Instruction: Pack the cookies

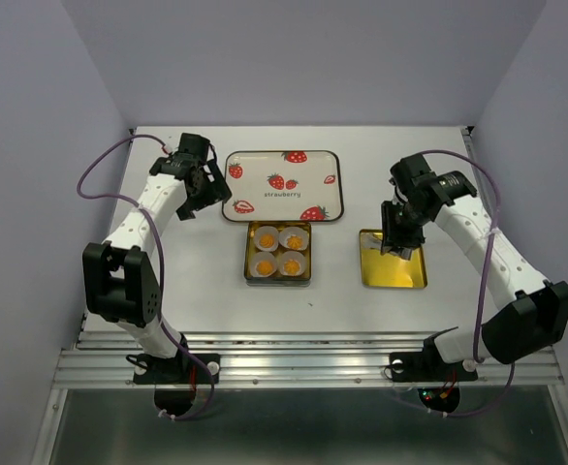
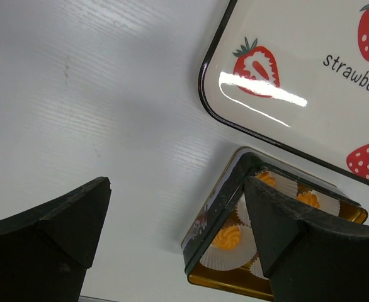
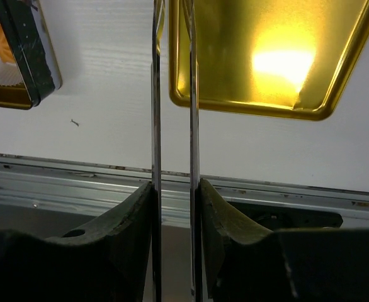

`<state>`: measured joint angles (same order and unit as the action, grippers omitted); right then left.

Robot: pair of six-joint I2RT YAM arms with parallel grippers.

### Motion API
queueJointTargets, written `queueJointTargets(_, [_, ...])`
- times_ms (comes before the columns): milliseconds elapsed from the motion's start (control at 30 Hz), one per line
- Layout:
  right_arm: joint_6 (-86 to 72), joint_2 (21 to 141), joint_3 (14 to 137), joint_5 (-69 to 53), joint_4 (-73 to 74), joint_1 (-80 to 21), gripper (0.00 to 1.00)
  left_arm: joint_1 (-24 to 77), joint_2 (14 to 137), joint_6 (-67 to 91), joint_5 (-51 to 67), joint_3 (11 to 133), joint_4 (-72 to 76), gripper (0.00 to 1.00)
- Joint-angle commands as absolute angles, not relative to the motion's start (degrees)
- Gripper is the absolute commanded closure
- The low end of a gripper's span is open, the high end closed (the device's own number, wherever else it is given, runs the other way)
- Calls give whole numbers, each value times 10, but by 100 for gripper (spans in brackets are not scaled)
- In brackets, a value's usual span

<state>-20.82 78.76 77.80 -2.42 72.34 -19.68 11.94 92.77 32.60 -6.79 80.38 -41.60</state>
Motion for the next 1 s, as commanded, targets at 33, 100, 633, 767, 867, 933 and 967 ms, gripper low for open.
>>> queueJointTargets(33, [-159, 818, 811, -66, 694, -214, 62, 124, 890, 323, -83, 796, -430, 1])
queueJointTargets(100, [-155, 824, 818, -67, 693, -214, 62, 124, 889, 323, -83, 793, -431, 1])
queueJointTargets(633, [-171, 848, 825, -3, 749, -243, 61, 124, 871, 322, -86, 770, -429, 1])
queueJointTargets(767, [-185, 868, 835, 38, 765, -261, 61, 124, 871, 321, -88, 773, -429, 1])
queueJointTargets(867, [-193, 880, 851, 40, 770, -287, 61, 124, 868, 322, -88, 769, -427, 1])
queueJointTargets(933, [-206, 892, 865, 45, 776, -306, 61, 124, 866, 323, -89, 766, -427, 1])
queueJointTargets(967, [-210, 897, 865, 50, 780, -311, 61, 124, 865, 323, -89, 764, -427, 1])
